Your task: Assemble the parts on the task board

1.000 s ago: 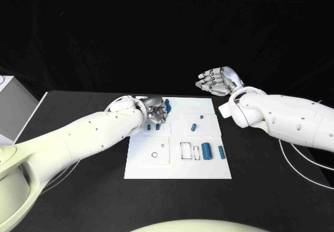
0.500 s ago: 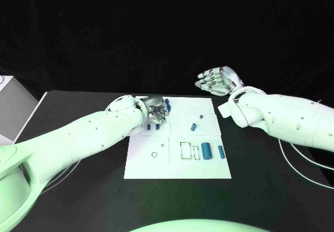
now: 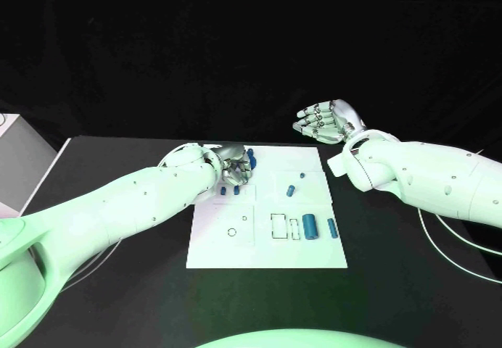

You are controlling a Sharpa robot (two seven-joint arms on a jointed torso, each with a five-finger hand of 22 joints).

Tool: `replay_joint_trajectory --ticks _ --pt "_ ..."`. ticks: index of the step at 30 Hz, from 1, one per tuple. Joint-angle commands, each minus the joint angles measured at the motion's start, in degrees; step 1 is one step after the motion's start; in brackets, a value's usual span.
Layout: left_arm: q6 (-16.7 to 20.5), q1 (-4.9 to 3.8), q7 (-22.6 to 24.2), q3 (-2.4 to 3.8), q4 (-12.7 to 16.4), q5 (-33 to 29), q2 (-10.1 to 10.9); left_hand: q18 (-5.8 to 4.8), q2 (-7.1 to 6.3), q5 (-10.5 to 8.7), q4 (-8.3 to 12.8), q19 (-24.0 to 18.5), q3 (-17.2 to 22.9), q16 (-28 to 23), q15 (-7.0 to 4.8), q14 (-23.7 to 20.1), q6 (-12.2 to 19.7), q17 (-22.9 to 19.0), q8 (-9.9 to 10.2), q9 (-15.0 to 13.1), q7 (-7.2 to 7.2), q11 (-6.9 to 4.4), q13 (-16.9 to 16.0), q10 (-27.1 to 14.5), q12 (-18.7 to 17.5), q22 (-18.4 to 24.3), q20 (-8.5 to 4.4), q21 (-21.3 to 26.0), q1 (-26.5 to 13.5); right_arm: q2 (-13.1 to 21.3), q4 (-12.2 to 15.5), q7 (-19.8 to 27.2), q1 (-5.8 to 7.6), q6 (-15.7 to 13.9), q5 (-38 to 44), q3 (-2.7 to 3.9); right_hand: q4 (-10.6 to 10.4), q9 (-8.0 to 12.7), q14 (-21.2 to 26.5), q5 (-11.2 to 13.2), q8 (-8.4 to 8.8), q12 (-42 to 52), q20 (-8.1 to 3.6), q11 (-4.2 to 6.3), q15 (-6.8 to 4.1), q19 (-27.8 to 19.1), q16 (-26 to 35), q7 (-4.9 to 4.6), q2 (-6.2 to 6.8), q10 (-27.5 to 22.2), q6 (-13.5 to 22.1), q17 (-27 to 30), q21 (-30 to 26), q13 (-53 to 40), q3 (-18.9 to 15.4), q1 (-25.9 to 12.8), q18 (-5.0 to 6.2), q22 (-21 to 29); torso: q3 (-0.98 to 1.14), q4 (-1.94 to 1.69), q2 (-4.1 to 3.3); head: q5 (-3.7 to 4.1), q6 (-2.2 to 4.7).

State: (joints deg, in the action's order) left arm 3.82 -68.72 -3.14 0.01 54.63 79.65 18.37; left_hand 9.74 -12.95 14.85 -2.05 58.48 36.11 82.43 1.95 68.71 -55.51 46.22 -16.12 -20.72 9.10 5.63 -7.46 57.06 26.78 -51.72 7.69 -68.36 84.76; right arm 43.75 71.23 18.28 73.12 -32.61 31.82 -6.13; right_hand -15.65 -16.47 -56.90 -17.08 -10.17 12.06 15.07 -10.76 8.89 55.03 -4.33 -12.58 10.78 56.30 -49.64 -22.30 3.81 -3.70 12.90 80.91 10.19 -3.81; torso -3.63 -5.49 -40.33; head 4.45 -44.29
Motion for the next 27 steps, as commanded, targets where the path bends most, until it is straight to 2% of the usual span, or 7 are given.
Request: replay_joint_trajectory --ticks 1,13,18,22,27 --pt "-1.3 0.2 -1.1 -0.15 -0.2 0.6 -0.1 -0.44 0.54 -0.36 0.5 0.0 0.2 0.2 -0.09 0.4 -0.5 -0.1 0.1 -0.1 0.0 0.18 0.0 0.3 -0.3 0.0 -0.26 -0.3 0.1 0.0 0.1 0.6 0.01 0.4 0.5 0.02 0.2 0.1 0.3 -0.2 0.36 -0.3 0.02 -0.06 -0.17 -0.4 0.2 -1.62 -0.15 0.3 -0.5 0.1 0.0 0.0 0.1 0.4 0.4 0.0 0.01 0.02 0.0 0.03 -0.04" --pt "-0.7 0.2 -0.5 -0.22 -0.3 1.0 -0.2 -0.58 0.74 -0.46 1.5 0.2 0.9 0.2 0.01 0.5 -0.6 0.1 0.5 -0.1 0.19 0.33 -0.1 0.4 -0.6 -1.0 -0.23 -1.2 0.2 0.0 0.1 0.7 0.01 0.4 0.4 0.02 0.2 0.1 0.3 -0.2 0.36 -0.3 0.02 -0.06 -0.17 -0.4 0.2 -1.62 -0.15 0.3 -0.5 0.1 0.0 0.0 0.1 0.4 0.4 0.0 0.0 0.01 0.0 0.06 0.1" --pt "1.8 0.29 1.0 -0.23 0.1 0.3 0.2 -1.17 1.27 -0.32 2.3 2.4 1.6 1.2 -0.33 2.9 -1.9 2.9 0.4 -0.3 -0.05 -0.06 -0.6 2.1 -0.3 -4.1 -0.47 -3.5 0.0 0.0 0.1 0.7 0.01 0.4 0.4 0.03 0.2 0.1 0.3 -0.2 0.36 -0.3 0.02 -0.06 -0.17 -0.4 0.2 -1.62 -0.15 0.3 -0.5 0.1 0.0 0.0 0.1 0.4 0.4 0.0 -0.01 -0.01 0.02 0.08 0.26" --pt "3.7 0.42 2.0 -0.21 0.9 -0.6 0.7 -1.3 1.38 -0.29 2.4 2.9 1.8 1.2 -0.4 3.3 -2.3 3.0 0.4 -0.4 -0.07 -0.14 -0.7 2.4 -0.4 -4.7 -0.54 -4.0 -0.3 0.1 0.2 0.8 0.01 0.4 0.4 0.03 0.2 0.1 0.3 -0.2 0.36 -0.3 0.02 -0.06 -0.17 -0.4 0.2 -1.62 -0.15 0.3 -0.5 0.1 0.0 0.0 0.1 0.4 0.4 0.0 -0.06 -0.03 0.02 0.13 0.32" --pt "5.5 0.49 2.8 -0.12 2.0 -1.5 1.4 -1.45 1.55 -0.29 2.4 3.6 1.9 1.3 -0.49 3.8 -2.7 3.3 0.4 -0.5 -0.13 -0.25 -0.8 2.8 -0.5 -5.4 -0.6 -4.5 -0.8 0.1 0.2 0.8 0.01 0.3 0.4 0.03 0.2 0.1 0.3 -0.2 0.36 -0.3 0.02 -0.06 -0.17 -0.4 0.2 -1.62 -0.15 0.3 -0.5 0.1 0.0 0.0 0.1 0.4 0.4 0.0 -0.03 -0.03 0.08 0.11 0.39"
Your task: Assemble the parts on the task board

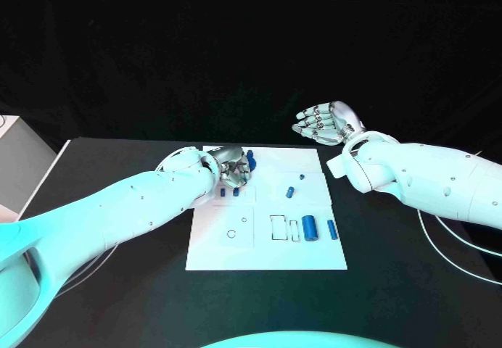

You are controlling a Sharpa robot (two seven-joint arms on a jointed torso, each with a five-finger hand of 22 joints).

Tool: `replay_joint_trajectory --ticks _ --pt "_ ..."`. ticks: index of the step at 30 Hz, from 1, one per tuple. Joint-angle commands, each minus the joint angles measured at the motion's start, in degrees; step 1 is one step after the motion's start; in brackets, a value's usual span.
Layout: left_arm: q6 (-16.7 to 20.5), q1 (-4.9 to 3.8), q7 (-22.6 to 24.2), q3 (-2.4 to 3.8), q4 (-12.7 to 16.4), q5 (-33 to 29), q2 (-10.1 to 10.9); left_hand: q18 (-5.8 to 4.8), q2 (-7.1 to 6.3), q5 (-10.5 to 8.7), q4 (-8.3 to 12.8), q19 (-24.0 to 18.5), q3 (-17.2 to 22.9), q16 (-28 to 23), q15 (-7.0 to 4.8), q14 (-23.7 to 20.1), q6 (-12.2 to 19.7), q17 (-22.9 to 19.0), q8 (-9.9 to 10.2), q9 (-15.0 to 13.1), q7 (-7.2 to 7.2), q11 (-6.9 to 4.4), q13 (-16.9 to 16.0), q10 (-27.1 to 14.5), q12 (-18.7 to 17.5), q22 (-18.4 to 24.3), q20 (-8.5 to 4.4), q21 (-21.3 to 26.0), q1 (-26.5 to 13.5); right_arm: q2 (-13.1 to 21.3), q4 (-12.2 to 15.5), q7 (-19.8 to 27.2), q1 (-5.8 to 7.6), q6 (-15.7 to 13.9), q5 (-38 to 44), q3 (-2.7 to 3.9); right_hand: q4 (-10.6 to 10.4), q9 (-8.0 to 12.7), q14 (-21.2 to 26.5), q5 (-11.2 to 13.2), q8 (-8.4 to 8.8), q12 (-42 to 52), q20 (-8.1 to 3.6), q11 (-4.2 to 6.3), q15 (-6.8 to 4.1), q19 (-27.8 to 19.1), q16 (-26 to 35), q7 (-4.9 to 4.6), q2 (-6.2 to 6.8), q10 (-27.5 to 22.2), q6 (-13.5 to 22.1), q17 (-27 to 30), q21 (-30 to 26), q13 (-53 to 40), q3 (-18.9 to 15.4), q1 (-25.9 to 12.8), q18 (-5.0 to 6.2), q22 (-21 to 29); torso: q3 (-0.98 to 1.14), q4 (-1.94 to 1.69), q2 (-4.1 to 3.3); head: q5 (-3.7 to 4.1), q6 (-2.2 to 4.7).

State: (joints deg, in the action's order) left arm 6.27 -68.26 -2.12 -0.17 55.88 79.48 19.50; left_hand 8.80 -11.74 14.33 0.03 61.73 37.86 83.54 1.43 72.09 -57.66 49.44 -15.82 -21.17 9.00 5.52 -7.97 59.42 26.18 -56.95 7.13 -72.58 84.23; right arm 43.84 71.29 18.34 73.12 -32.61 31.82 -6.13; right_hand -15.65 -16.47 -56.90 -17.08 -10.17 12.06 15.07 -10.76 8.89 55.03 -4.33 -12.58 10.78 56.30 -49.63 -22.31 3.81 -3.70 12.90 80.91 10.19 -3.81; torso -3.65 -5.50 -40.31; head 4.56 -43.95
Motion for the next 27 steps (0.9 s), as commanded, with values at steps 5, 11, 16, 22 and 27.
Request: replay_joint_trajectory --ticks 5,11,16,22,27 --pt "4.0 0.05 2.2 0.52 2.0 -2.4 1.3 -0.59 0.48 0.26 0.3 0.7 0.3 0.2 -0.02 0.6 -0.8 0.1 0.1 -0.1 -0.07 -0.19 -0.4 0.7 0.0 -0.5 -0.1 -0.5 -0.5 0.1 0.1 0.8 0.0 0.3 0.4 0.03 0.1 0.1 0.2 -0.2 0.35 -0.2 0.02 -0.01 -0.19 -0.4 0.1 -1.57 -0.23 0.5 -0.6 0.2 0.1 0.0 0.2 0.3 0.4 0.0 -0.06 -0.07 0.05 0.02 0.14" --pt "2.9 0.04 1.8 2.33 4.4 -5.0 3.2 -0.56 0.46 0.25 0.3 0.6 0.3 0.2 -0.03 0.6 -0.8 0.0 0.2 -0.1 -0.06 -0.2 -0.4 0.7 -0.1 -0.4 -0.11 -0.4 -0.6 0.2 0.0 0.9 -0.01 0.3 0.3 0.03 0.1 0.1 0.2 -0.2 0.35 -0.2 0.02 -0.01 -0.19 -0.4 0.1 -1.57 -0.23 0.5 -0.6 0.2 0.1 0.0 0.2 0.3 0.4 0.0 -0.1 -0.18 0.14 -0.02 0.1" --pt "1.9 0.03 1.2 3.76 6.2 -6.3 4.9 -0.56 0.38 0.24 0.2 0.5 0.3 0.2 -0.04 0.7 -0.8 -0.1 0.2 -0.1 -0.05 -0.2 -0.4 0.7 -0.2 -0.3 -0.13 -0.4 -0.9 0.4 0.0 0.9 -0.02 0.3 0.3 0.03 0.1 0.1 0.2 -0.2 0.35 -0.2 0.02 -0.01 -0.19 -0.4 0.1 -1.57 -0.23 0.5 -0.6 0.2 0.1 0.0 0.2 0.3 0.4 0.0 -0.1 -0.28 0.15 -0.12 0.15" --pt "-0.3 0.01 0.2 4.49 6.4 -6.7 6.1 -0.56 0.34 0.24 0.2 0.6 0.3 0.2 -0.04 0.6 -0.8 -0.2 0.3 -0.1 -0.05 -0.2 -0.4 0.7 -0.3 -0.3 -0.13 -0.4 -0.9 0.5 0.1 0.8 -0.02 0.3 0.3 0.03 0.1 0.1 0.2 -0.2 0.35 -0.2 0.02 -0.01 -0.19 -0.4 0.1 -1.57 -0.23 0.5 -0.6 0.2 0.1 0.0 0.2 0.3 0.4 0.0 -0.11 -0.29 0.1 -0.27 0.21" --pt "-1.9 0.02 -0.4 4.62 5.1 -6.0 6.0 -0.55 0.33 0.23 0.2 0.5 0.3 0.1 -0.03 0.6 -0.8 -0.3 0.3 -0.1 -0.05 -0.19 -0.4 0.7 -0.4 -0.3 -0.13 -0.4 -1.0 0.6 0.1 0.8 -0.02 0.3 0.3 0.02 0.1 0.1 0.2 -0.2 0.37 -0.2 0.01 0.0 -0.2 -0.4 0.1 -1.56 -0.2 0.5 -0.6 0.3 0.1 0.0 0.2 0.2 0.4 0.0 -0.05 -0.16 -0.11 -0.46 0.19"
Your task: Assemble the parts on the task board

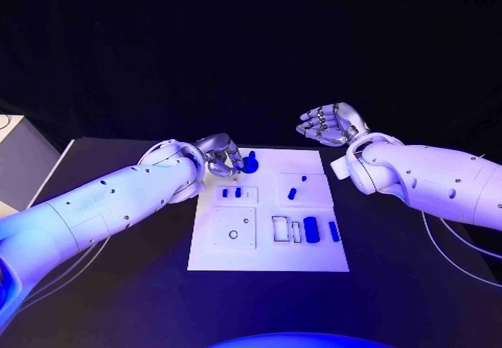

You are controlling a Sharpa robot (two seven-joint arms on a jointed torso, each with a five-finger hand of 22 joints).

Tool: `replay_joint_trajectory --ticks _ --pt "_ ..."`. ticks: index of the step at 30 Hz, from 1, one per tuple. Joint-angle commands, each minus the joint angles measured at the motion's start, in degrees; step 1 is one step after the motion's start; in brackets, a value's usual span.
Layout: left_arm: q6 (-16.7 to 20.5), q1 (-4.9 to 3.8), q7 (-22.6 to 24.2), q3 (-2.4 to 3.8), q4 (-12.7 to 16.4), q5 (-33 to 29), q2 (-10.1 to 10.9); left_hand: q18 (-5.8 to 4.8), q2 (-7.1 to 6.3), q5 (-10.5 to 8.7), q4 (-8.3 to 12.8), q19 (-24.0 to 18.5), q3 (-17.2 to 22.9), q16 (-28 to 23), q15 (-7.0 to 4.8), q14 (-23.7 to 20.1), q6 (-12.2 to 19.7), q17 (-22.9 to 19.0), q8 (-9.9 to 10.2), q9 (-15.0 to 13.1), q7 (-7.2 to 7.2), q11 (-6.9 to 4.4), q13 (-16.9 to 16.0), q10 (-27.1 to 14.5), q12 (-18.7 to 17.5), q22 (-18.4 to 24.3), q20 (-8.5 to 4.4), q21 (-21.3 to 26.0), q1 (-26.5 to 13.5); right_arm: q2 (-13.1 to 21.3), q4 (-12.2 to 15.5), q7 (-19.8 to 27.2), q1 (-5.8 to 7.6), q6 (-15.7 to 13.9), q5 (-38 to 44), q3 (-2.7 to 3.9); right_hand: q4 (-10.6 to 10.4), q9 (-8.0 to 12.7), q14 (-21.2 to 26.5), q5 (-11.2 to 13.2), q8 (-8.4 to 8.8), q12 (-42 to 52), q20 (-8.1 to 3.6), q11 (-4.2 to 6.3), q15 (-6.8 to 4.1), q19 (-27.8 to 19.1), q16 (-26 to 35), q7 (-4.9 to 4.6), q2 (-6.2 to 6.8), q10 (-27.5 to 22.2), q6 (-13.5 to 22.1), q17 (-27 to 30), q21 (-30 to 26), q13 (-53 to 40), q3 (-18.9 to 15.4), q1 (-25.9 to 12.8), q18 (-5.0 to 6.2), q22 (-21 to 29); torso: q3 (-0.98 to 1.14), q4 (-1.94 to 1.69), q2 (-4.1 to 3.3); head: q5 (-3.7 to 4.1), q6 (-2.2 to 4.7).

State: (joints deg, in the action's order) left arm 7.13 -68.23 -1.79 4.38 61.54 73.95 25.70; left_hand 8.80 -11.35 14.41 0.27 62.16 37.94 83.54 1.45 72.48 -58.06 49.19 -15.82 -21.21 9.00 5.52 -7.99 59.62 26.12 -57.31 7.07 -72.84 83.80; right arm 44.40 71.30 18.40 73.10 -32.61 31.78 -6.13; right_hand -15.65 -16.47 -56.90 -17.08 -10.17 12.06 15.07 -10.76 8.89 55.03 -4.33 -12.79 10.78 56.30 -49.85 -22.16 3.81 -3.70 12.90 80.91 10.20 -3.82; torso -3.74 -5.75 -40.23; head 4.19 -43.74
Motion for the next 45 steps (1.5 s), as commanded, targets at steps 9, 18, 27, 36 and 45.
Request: replay_joint_trajectory --ticks 9,18,27,36,45 --pt "-3.7 0.03 -0.9 -0.04 -2.2 0.0 -0.8 -0.55 -0.09 0.1 -0.1 0.0 0.2 0.1 -0.04 0.2 -0.4 -0.1 0.4 -0.1 -0.05 -0.2 -0.4 0.5 -0.4 0.1 -0.06 -0.1 -0.8 -0.1 0.1 0.7 0.0 0.3 0.3 0.02 0.1 0.1 0.2 -0.2 0.37 -0.2 0.01 0.0 -0.2 -0.4 0.1 -1.34 -0.2 0.5 -0.4 0.1 0.1 0.0 0.2 0.2 0.4 0.0 0.1 0.23 -0.19 -0.2 -0.33" --pt "-4.1 0.08 -1.1 -0.25 -3.0 0.5 -1.2 -0.55 -0.09 0.1 -0.1 0.0 0.2 0.1 -0.04 0.2 -0.4 -0.1 0.4 -0.1 -0.05 -0.2 -0.4 0.5 -0.4 0.1 -0.06 -0.1 -0.8 -0.1 0.2 0.7 0.0 0.4 0.3 0.02 0.1 0.1 0.2 -0.2 0.37 -0.2 0.01 0.0 -0.2 -0.4 0.1 -1.34 -0.2 0.5 -0.4 0.1 0.1 0.0 0.2 0.2 0.4 0.0 0.14 0.17 -0.13 -0.11 -0.5" --pt "-5.0 0.12 -1.4 -0.38 -3.1 0.5 -1.3 -0.53 -0.09 0.07 0.0 -0.1 0.2 0.0 -0.05 0.1 -0.4 -0.4 0.4 -0.1 -0.08 -0.22 -0.4 0.6 -0.5 0.2 -0.07 0.0 -0.8 0.0 0.2 0.7 0.0 0.4 0.3 0.02 0.1 0.1 0.2 -0.3 0.4 -0.3 0.01 0.01 -0.2 -0.4 0.1 -1.34 -0.18 0.5 -0.4 0.2 0.1 0.0 0.2 0.2 0.4 0.0 0.15 0.23 -0.11 -0.1 -0.54" --pt "-5.6 0.13 -1.7 -0.4 -2.9 0.5 -1.3 -0.54 -0.1 0.05 0.0 0.0 0.2 0.0 -0.06 0.1 -0.4 -0.5 0.5 -0.1 -0.08 -0.23 -0.4 0.6 -0.6 0.2 -0.07 0.0 -0.8 0.0 0.1 0.7 -0.01 0.4 0.3 0.02 0.1 0.1 0.2 -0.3 0.4 -0.3 0.01 0.01 -0.2 -0.4 0.1 -1.34 -0.18 0.5 -0.4 0.2 0.1 0.0 0.2 0.2 0.4 0.0 0.12 0.15 -0.11 -0.03 -0.57" --pt "-6.0 0.13 -2.0 -0.41 -2.8 0.6 -1.4 -0.49 -0.1 0.05 0.0 -0.2 0.2 -0.1 -0.07 -0.1 -0.4 -1.0 0.5 -0.1 -0.09 -0.23 -0.4 0.6 -0.6 0.4 -0.08 0.1 -0.8 0.0 0.1 0.8 -0.01 0.4 0.3 0.02 0.1 0.1 0.2 -0.3 0.4 -0.3 0.01 0.01 -0.2 -0.4 0.1 -1.34 -0.18 0.5 -0.4 0.2 0.1 0.0 0.2 0.2 0.4 0.0 0.13 0.19 -0.1 -0.06 -0.6"
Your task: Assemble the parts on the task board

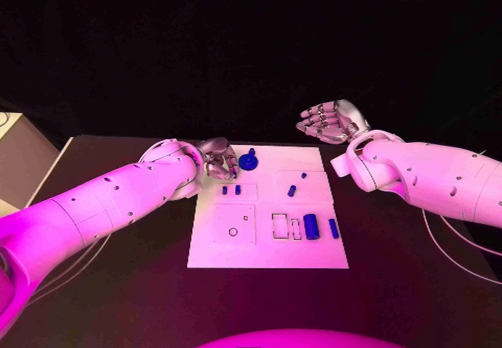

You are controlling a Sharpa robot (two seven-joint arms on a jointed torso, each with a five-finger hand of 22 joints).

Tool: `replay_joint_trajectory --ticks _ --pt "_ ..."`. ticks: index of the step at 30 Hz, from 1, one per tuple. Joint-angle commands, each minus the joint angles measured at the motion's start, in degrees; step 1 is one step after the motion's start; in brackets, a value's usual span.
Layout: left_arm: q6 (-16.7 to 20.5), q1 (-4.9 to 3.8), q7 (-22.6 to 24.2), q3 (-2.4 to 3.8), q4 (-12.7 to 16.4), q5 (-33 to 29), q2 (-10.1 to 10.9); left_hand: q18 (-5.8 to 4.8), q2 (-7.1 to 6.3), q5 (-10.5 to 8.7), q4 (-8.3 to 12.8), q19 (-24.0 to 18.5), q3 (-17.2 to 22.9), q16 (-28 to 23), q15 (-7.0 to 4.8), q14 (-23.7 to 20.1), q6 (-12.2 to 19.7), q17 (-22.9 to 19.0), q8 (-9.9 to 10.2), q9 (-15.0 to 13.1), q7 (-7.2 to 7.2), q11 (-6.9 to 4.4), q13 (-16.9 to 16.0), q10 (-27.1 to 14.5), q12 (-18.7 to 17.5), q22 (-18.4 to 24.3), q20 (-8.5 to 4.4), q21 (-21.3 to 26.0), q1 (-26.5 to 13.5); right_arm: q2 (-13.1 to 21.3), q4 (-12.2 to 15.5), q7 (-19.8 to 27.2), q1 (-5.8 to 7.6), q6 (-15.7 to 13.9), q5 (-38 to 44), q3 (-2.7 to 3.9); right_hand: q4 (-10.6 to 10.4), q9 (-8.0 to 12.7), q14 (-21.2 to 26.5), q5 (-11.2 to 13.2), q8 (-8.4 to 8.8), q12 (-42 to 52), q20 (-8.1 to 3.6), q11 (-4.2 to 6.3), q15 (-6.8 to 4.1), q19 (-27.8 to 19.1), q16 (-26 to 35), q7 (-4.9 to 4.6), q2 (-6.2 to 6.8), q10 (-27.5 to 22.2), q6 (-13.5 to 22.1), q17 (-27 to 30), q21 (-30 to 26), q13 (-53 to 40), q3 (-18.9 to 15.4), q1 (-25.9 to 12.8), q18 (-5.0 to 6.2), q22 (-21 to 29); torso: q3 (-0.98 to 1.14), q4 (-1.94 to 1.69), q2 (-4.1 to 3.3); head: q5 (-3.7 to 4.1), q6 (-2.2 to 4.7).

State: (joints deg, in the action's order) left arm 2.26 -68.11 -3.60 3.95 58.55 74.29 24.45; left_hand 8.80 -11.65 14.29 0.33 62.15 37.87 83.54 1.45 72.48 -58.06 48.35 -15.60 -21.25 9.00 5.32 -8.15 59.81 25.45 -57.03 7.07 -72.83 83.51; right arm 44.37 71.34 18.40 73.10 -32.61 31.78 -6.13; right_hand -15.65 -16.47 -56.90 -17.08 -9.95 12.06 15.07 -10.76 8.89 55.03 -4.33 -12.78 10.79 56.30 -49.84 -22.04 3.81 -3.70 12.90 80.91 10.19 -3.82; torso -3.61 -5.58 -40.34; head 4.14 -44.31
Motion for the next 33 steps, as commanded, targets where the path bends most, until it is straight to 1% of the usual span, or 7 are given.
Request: replay_joint_trajectory --ticks 1,15,24,33 --pt "-1.2 0.01 -0.3 0.01 0.1 0.2 -0.2 -0.5 0.2 0.17 0.0 -0.2 0.3 -0.1 -0.07 -0.1 -0.4 -0.1 0.3 -0.1 -0.09 -0.03 -0.3 0.4 0.1 0.1 -0.08 0.1 -0.6 0.0 0.0 0.8 0.0 0.4 0.3 0.02 0.1 0.1 0.2 -0.3 0.18 -0.3 0.01 0.01 -0.2 -0.4 0.1 -1.35 -0.18 0.5 -0.4 0.1 0.1 0.0 0.2 0.2 0.4 0.0 -0.02 0.01 0.0 0.0 -0.02" --pt "-1.3 0.01 -0.6 -0.13 0.0 0.5 -0.1 -0.49 0.19 0.17 0.1 -0.2 0.3 -0.2 -0.09 -0.3 -0.4 -0.5 0.3 -0.1 -0.12 -0.06 -0.3 0.5 0.0 0.1 -0.09 0.1 -0.5 0.0 0.0 0.8 -0.01 0.4 0.3 0.02 0.1 0.1 0.2 -0.3 0.18 -0.3 0.01 0.01 -0.2 -0.4 0.1 -1.35 -0.18 0.5 -0.4 0.1 0.1 0.0 0.2 0.2 0.4 0.0 -0.01 0.02 -0.02 -0.03 -0.07" --pt "-1.0 0.22 -0.1 -0.6 -0.1 0.5 -0.3 -0.1 -0.34 0.12 0.5 -1.9 0.2 -0.6 0.05 -1.0 0.1 -1.4 0.9 0.0 0.09 0.2 -0.2 -0.1 -0.8 1.8 -0.01 1.1 -0.7 -0.1 -0.1 0.7 -0.06 0.5 0.3 0.02 0.1 0.1 0.2 -0.3 0.25 -0.3 0.01 0.0 -0.2 -0.4 0.1 -1.36 -0.13 0.5 -0.5 0.2 0.1 0.0 0.3 0.2 0.4 0.0 -0.01 0.04 -0.06 0.01 -0.14" --pt "-0.9 0.39 0.3 -0.76 -0.1 0.4 -0.3 -0.05 -0.59 0.08 0.5 -2.3 0.0 -0.5 0.21 -0.9 0.3 -0.9 1.3 0.0 0.2 0.33 -0.3 -0.2 -1.2 2.2 0.14 1.3 -1.2 -0.1 -0.2 0.7 -0.12 0.5 0.3 0.02 0.1 0.1 0.2 -0.3 0.25 -0.3 0.01 0.0 -0.2 -0.4 0.1 -1.36 -0.13 0.5 -0.5 0.2 0.1 0.0 0.3 0.2 0.4 0.0 0.03 0.07 0.01 0.16 -0.23"
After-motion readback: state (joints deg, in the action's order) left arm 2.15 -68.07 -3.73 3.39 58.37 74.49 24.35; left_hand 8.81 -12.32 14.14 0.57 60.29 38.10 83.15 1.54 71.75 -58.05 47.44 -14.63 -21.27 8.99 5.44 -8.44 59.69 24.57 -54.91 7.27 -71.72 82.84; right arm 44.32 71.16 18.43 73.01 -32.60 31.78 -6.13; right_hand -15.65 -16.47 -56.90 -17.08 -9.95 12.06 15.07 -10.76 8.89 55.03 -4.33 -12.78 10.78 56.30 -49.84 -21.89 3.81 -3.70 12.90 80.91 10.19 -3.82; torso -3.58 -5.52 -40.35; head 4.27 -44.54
